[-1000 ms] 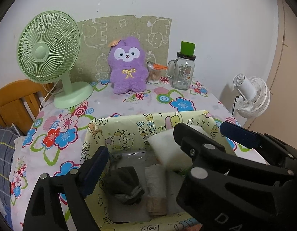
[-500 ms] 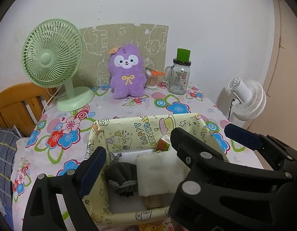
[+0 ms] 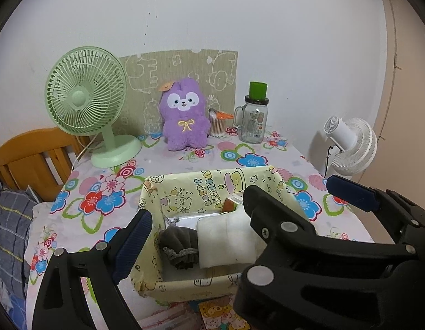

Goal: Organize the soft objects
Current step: 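Withdraw both open tools from the box toward the remaining items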

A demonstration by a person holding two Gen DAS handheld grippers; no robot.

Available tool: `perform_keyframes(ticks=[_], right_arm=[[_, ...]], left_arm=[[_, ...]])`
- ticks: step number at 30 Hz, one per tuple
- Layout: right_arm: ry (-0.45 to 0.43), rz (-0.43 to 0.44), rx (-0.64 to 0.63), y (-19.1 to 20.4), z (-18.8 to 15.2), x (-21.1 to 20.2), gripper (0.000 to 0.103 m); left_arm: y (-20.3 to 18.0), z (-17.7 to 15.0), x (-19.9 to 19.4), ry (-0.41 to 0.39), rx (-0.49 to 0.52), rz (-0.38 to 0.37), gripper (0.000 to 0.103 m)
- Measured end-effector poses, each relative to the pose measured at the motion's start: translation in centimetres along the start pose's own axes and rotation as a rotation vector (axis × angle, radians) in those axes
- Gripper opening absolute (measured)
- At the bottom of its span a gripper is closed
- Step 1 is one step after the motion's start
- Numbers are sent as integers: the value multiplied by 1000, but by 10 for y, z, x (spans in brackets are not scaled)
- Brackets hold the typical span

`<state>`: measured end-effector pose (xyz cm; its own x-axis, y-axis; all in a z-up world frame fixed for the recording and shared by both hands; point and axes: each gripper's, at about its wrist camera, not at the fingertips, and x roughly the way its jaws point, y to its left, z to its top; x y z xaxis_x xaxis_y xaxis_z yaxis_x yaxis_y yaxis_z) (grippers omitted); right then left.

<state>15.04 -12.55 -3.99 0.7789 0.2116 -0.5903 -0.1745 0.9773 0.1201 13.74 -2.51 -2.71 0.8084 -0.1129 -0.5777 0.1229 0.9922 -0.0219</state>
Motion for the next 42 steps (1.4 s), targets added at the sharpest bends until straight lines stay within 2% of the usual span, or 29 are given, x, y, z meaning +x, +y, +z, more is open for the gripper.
perform_keyframes(ticks=[26, 33, 42], right_arm=[[-45, -75, -50, 13, -21, -56, 93], [-56, -61, -68, 17, -27, -70, 93], [-75, -52, -85, 23, -38, -88, 93]], left_arm=[[-14, -25, -52, -38, 0, 27, 99], [-16, -33, -69, -55, -4, 54, 100], [-18, -44, -85, -69, -3, 48, 100]])
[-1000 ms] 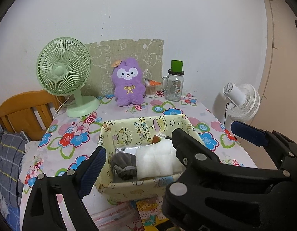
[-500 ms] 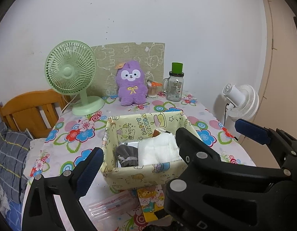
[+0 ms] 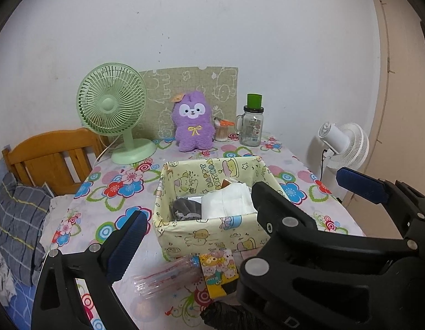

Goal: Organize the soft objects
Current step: 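Withdraw both open tools from the box toward the remaining items, then grasp the black plastic bag with the left tool while the right tool reaches the pink packet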

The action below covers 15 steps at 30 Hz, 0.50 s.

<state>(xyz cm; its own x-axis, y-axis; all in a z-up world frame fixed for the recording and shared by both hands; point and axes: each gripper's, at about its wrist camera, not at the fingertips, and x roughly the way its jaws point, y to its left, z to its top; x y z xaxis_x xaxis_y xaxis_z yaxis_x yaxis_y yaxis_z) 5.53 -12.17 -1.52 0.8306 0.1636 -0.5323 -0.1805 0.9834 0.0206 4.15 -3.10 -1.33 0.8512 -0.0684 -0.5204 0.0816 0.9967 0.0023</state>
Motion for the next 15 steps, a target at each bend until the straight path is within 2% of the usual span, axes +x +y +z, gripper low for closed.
perform_keyframes(ticks=[15], right_arm=[[8, -22, -23, 5, -23, -9, 93]], left_arm=[[1, -26, -6, 16, -3, -18, 100]])
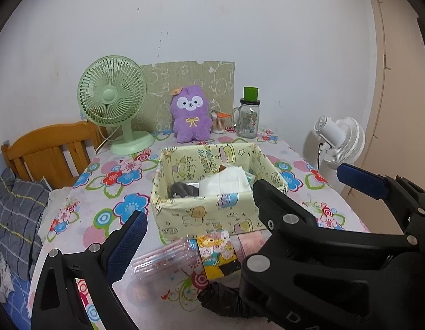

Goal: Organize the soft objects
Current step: 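Grasp the black plastic bag with the left tool while the right tool reaches the pink packet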

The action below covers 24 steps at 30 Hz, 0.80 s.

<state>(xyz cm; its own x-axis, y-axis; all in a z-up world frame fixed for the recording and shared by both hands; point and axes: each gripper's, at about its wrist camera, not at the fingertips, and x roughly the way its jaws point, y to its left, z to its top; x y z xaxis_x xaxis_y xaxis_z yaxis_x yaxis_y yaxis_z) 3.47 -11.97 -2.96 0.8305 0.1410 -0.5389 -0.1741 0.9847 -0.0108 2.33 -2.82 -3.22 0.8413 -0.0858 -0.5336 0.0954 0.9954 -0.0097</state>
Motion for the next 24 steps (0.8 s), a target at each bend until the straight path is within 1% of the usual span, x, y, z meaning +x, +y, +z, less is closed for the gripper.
perform_keyframes(ticks=[8, 13, 24], right_arm=[[9, 6, -10, 4, -12, 2, 93], [24, 32, -2, 3, -22, 6, 93], [73, 46, -18, 3, -41, 20, 93]], left_arm=[[1, -13, 1, 11, 3, -2, 100], [0, -22, 5, 23, 7, -11, 100], [-1, -40, 19, 66, -1, -29, 100]])
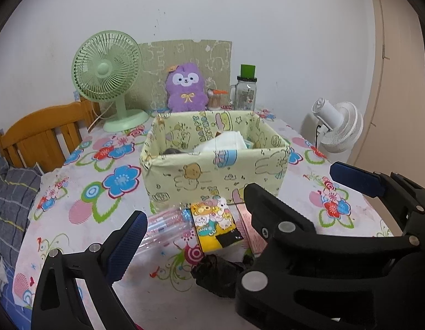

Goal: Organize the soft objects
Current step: 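Grasp the black plastic bag with the left tool while the right tool reaches the pink packet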

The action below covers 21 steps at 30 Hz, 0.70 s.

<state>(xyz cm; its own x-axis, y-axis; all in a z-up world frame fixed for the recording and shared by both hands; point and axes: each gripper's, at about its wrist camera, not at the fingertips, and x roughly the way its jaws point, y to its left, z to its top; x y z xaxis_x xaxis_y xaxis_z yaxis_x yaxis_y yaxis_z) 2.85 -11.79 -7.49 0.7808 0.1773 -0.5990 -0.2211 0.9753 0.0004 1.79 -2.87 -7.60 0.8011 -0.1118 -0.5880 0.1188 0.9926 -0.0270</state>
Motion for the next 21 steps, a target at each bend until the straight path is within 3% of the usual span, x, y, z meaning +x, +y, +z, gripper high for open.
perform_keyframes(ticks=[21], right_arm=[[89, -13, 27, -14, -34, 27, 93]], left_arm=[[-11, -30, 32, 87, 0, -40, 99]])
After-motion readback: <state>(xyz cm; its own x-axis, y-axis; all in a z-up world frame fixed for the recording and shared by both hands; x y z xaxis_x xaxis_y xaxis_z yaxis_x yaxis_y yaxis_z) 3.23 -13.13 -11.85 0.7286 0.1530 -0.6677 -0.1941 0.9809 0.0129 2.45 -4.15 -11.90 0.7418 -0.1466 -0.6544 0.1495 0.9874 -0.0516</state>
